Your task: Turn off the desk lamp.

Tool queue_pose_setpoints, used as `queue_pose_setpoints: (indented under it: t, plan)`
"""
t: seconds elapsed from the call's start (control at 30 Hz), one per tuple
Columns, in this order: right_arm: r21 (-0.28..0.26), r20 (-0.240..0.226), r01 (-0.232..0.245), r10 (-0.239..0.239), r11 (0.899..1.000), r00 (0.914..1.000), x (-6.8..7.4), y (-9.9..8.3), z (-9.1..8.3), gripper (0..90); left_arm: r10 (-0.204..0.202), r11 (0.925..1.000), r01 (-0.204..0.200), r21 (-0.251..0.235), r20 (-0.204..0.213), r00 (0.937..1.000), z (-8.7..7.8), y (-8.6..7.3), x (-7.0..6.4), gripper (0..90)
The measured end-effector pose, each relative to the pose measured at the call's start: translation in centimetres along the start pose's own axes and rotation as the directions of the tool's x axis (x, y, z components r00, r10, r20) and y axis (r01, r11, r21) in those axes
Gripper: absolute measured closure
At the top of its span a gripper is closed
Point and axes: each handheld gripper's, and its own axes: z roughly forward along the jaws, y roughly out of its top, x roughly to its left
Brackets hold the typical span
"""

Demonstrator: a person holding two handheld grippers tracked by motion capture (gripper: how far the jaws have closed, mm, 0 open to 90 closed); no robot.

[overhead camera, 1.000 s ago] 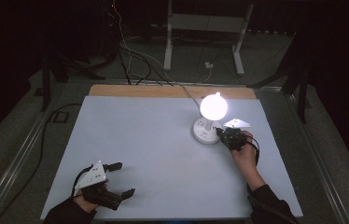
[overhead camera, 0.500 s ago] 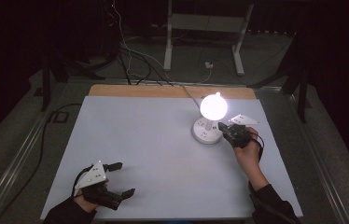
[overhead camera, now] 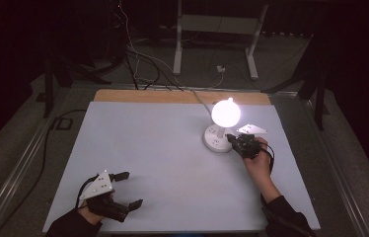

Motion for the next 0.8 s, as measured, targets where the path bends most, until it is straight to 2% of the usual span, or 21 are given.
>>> queue_pose_setpoints:
  t: [0.43,0.7,0.8]
  plan:
    - [0.042,0.012,0.007,-0.007,0.999,0.9999,-0.05,-0.72,0.92,90.0,0.003,1.0000,-0.003,0.002,-0.001,1.0000,-0.01,0.00,-0.03,0.4]
    - [0.044,0.010,0.003,-0.003,0.999,0.9999,-0.23,-0.76,0.93,90.0,0.008,1.0000,-0.008,0.005,-0.003,1.0000,-0.02,-0.01,-0.08,0.5]
    - [0.039,0.016,0.018,-0.018,0.999,0.9997,-0.02,-0.88,0.91,90.0,0.007,1.0000,-0.007,0.002,-0.001,1.0000,0.00,0.01,-0.08,0.5]
